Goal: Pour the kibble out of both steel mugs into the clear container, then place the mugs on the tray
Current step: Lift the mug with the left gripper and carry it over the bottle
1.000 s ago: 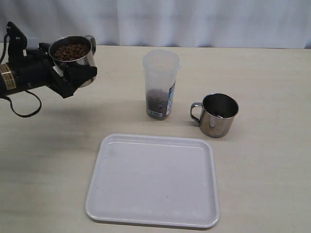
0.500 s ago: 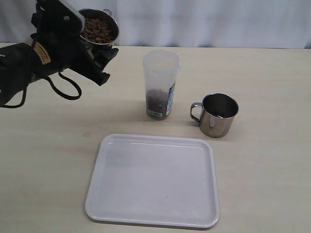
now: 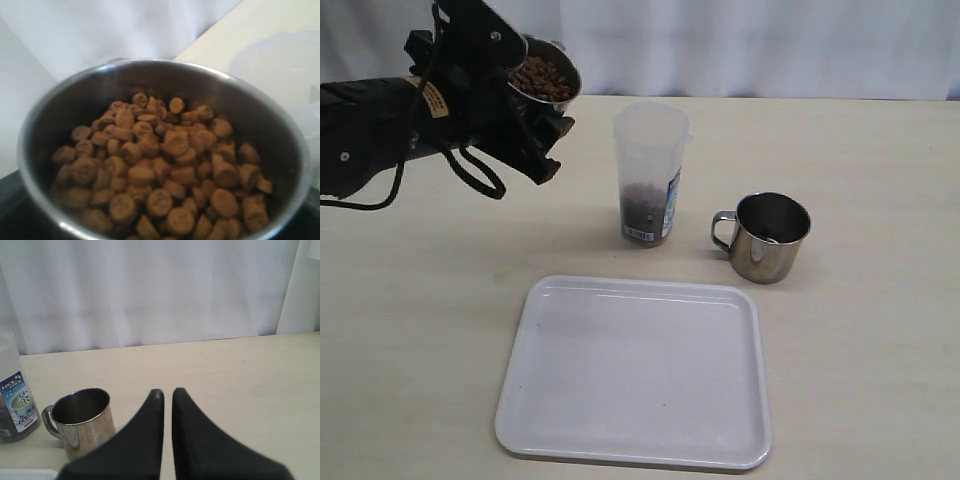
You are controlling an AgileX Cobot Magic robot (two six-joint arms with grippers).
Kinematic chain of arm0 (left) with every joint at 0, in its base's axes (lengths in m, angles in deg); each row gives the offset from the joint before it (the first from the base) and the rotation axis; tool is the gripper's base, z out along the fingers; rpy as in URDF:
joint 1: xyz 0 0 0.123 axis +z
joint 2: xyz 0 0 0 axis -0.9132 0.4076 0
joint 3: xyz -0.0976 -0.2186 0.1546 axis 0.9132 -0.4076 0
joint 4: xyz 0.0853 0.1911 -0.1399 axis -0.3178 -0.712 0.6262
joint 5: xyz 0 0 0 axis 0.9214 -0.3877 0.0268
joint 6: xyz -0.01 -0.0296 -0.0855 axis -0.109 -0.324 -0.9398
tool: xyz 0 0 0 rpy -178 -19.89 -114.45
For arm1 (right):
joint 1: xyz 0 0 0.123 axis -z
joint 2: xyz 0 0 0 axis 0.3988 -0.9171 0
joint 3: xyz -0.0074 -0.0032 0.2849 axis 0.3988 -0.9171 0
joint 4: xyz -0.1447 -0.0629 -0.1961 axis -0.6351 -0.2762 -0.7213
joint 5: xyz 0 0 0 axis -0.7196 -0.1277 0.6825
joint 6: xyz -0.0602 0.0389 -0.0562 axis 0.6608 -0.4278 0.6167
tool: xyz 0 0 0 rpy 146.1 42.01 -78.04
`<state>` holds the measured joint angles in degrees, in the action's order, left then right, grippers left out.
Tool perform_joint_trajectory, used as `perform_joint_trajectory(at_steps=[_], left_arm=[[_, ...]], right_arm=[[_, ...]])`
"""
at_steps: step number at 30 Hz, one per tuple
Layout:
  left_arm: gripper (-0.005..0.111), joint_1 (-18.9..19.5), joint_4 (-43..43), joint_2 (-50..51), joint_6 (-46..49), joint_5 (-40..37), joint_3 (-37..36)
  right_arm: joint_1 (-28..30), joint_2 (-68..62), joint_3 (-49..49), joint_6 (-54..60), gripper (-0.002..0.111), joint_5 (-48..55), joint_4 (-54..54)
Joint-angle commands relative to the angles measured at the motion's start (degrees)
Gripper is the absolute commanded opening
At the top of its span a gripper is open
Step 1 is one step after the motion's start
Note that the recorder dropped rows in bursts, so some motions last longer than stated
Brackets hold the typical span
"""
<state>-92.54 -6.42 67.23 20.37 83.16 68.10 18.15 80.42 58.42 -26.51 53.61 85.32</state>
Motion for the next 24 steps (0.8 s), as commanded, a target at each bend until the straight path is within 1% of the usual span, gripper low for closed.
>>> perform_joint_trajectory(at_steps=[1, 9, 13, 15, 17, 20, 21, 22, 24], left_arm=[[0.0, -0.15, -2.13, -2.27, -0.89, 1.15, -3.18], [0.0, -0.15, -2.13, -8.38, -1.3, 0.52, -10.11], [0.0, -0.15, -2.23, -10.01, -3.31, 2.58, -12.23], [0.0, -0.85, -2.38, -10.15, -3.46, 2.46, -12.32], [0.0, -2.63, -2.62, -10.15, -3.56, 2.12, -12.46], [0.0, -4.09, -5.32, -10.15, -3.93, 3.09, -13.27], [0.0, -4.09, -8.23, -10.04, -6.96, 3.63, -13.37], [0.0, -3.97, -13.56, -10.04, -12.19, 4.21, -13.37], [0.0, -2.47, -34.1, -10.04, -31.88, 6.5, -12.84]], right_arm=[[-0.17, 0.17, -0.18, 0.28, 0.004, 0.09, 0.27], [-0.17, 0.17, -0.18, 0.28, 0.004, 0.09, 0.27], [-0.17, 0.17, -0.18, 0.28, 0.004, 0.09, 0.27], [-0.17, 0.17, -0.18, 0.28, 0.004, 0.09, 0.27], [-0.17, 0.17, -0.18, 0.28, 0.004, 0.09, 0.27], [-0.17, 0.17, -0.18, 0.28, 0.004, 0.09, 0.27], [-0.17, 0.17, -0.18, 0.28, 0.004, 0.09, 0.27], [-0.17, 0.17, -0.18, 0.28, 0.004, 0.18, 0.27], [-0.17, 0.17, -0.18, 0.28, 0.004, 0.18, 0.27]])
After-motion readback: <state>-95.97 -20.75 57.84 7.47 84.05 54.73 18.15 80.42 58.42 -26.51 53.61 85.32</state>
